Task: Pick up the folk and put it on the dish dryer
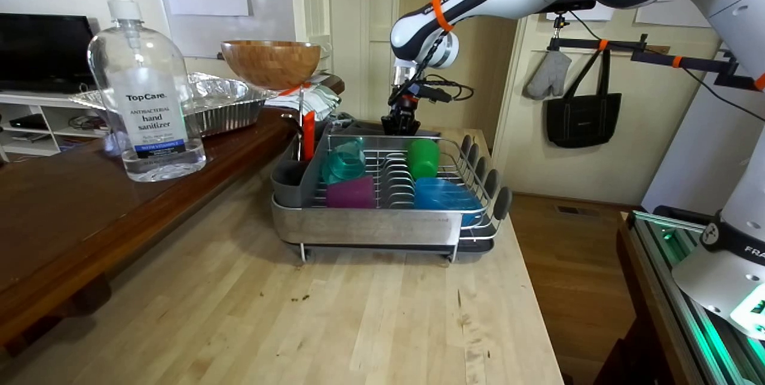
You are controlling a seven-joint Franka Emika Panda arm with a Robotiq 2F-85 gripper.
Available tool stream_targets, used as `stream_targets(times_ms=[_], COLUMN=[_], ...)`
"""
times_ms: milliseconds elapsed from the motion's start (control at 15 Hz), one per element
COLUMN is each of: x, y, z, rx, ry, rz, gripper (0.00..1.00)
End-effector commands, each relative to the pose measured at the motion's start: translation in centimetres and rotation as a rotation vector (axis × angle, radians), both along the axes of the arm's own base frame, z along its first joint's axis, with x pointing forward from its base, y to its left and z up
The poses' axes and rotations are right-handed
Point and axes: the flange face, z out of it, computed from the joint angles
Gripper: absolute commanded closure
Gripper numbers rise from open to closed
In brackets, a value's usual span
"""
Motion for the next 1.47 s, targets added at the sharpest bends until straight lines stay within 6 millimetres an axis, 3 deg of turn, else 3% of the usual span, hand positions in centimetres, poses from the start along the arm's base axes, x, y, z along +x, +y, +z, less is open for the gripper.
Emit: stream_targets(times_ms=[0, 267, 333, 400, 1000, 1400], x=[-1.7, -2.2, -2.2, -2.2, -2.9, -3.0], y=[-1.7, -1.9, -1.9, -2.0, -1.8, -2.0], z=[2.7, 3.0, 3.0, 3.0, 4.0, 9.3], rx=[-0.059, -0.077, -0.08, -0.085, -0.13, -0.238], ry=[-0.02, -0.028, -0.029, -0.033, -0.081, -0.294], rz=[0.004, 0.032, 0.034, 0.036, 0.071, 0.119], gripper=[0.96, 0.95, 0.56, 0.96, 0.95, 0.95])
